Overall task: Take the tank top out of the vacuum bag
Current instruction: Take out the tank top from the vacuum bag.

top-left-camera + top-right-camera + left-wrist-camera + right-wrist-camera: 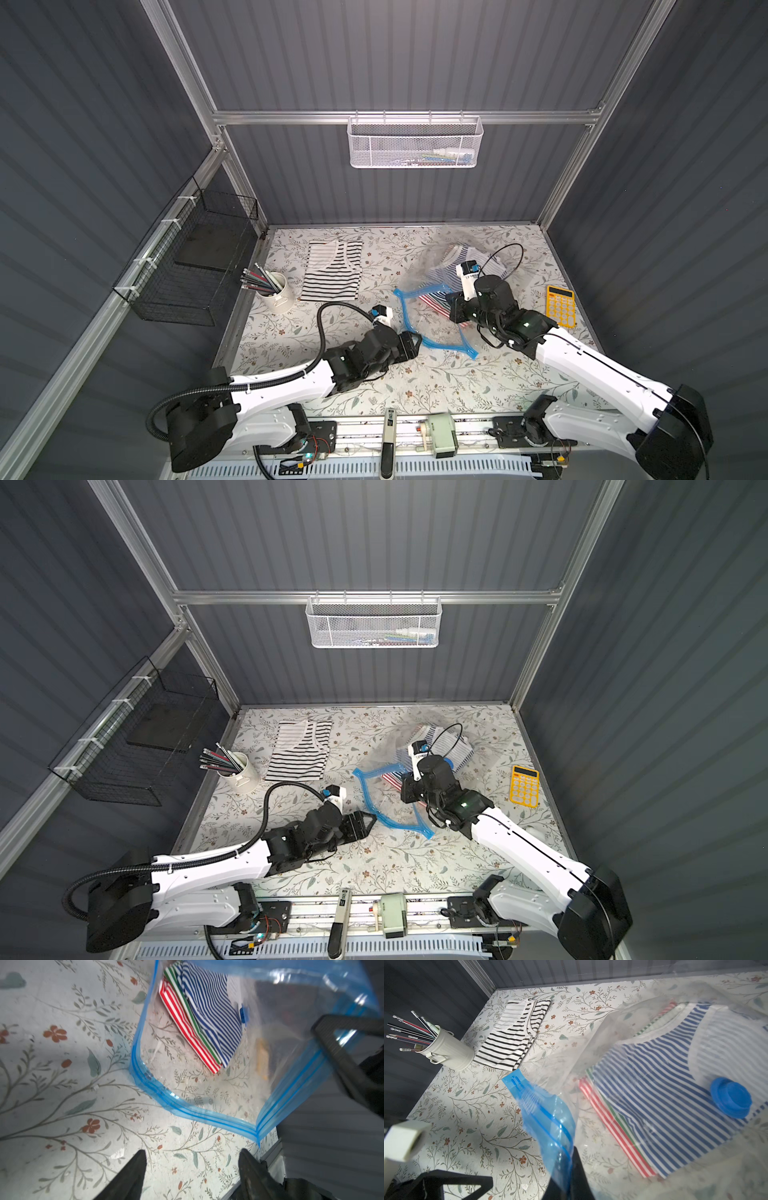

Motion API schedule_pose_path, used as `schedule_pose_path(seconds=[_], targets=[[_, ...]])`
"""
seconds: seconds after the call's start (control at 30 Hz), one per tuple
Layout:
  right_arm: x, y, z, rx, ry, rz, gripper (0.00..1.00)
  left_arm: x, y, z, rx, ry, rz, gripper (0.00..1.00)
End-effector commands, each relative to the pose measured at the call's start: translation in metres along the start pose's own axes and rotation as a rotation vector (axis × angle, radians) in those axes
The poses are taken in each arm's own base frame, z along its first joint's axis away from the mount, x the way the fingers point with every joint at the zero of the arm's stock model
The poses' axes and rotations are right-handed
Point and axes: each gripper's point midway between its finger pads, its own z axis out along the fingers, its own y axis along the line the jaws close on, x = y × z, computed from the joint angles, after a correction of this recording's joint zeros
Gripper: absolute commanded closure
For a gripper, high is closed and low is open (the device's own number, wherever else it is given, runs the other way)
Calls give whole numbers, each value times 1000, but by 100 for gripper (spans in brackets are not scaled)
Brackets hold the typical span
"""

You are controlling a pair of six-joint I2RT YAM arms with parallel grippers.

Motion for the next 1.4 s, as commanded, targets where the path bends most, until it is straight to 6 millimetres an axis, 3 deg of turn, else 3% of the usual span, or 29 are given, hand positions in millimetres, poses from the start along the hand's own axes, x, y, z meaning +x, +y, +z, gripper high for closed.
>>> schedule_pose_path(seconds=[0.0, 0.2, 0.4, 0.77, 0.87, 1.03, 1.23, 1.37], targets=[[-15, 6, -8, -20, -40, -4, 100, -15, -20, -3, 19, -75, -19, 31], [-21, 7, -12, -22, -60, -11, 100, 2, -31, 6, 42, -78, 8, 37], [-24, 8, -13, -22, -68, -21, 100, 8, -50, 1, 67, -120, 57, 42], [-41, 16, -14, -37, -80, -36, 100, 27, -53, 22, 67, -57, 63, 70], [-39, 17, -13, -44, -76, -29, 100, 19, -47, 21, 48, -114, 46, 69], [-29, 15, -10, -46, -55, -12, 100, 4, -61, 31, 28, -170, 111, 59], [-24, 15, -12, -54, -40, 0, 100, 23, -68, 69, 151, -79, 105, 62], [-23, 13, -13, -49, -44, 2, 100, 40, -77, 83, 185, -15, 134, 65]])
